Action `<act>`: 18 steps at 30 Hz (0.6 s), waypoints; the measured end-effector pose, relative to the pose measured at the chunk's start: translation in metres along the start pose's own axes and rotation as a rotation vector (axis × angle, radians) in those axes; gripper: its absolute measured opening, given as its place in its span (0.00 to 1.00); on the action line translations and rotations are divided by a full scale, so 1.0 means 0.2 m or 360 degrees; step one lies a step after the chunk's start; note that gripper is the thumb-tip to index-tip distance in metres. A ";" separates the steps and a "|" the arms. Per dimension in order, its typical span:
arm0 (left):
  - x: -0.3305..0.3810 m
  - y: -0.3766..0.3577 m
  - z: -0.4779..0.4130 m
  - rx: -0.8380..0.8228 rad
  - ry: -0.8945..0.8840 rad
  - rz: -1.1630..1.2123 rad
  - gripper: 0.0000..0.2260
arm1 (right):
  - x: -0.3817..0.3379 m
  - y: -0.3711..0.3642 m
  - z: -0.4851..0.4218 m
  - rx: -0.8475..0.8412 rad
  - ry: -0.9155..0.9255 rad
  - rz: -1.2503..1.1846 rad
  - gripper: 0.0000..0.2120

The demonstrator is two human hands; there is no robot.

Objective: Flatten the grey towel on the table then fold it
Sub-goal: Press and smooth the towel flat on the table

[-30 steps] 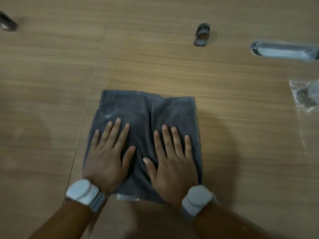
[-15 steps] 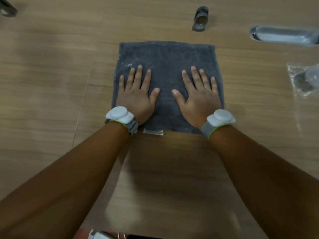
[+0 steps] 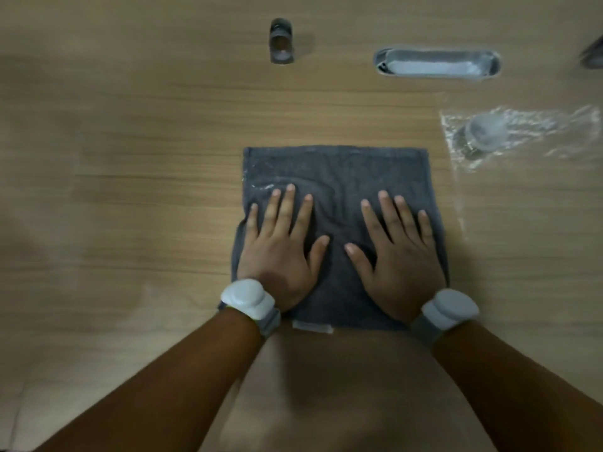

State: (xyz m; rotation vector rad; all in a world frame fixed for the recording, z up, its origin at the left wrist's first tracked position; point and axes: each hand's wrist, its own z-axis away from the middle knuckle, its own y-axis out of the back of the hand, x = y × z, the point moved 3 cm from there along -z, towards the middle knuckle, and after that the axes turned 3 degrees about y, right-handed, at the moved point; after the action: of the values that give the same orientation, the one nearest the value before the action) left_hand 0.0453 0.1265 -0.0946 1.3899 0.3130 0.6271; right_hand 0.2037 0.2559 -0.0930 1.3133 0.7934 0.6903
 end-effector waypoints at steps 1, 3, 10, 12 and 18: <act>0.01 0.02 -0.06 -0.0010 0.0008 -0.0007 0.32 | 0.03 0.01 -0.07 0.0026 0.0030 -0.0010 0.35; -0.03 0.05 -0.18 -0.0007 0.0048 -0.0008 0.32 | 0.06 0.02 -0.25 0.0049 0.0047 -0.0054 0.35; 0.07 0.10 -0.44 0.0044 0.0232 0.0064 0.32 | 0.24 0.06 -0.51 0.0004 0.0071 -0.0142 0.36; 0.10 0.07 -0.34 0.0044 0.0223 0.0058 0.32 | 0.24 0.05 -0.38 0.0052 0.0086 -0.0116 0.34; 0.39 -0.10 0.14 0.0016 0.0135 0.0007 0.31 | 0.38 0.01 0.17 -0.0058 0.0207 -0.0046 0.33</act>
State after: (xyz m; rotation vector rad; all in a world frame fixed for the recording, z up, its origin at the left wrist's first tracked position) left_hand 0.1284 0.1488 -0.0976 1.3761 0.3811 0.6902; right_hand 0.2757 0.2994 -0.0964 1.2312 0.8989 0.7693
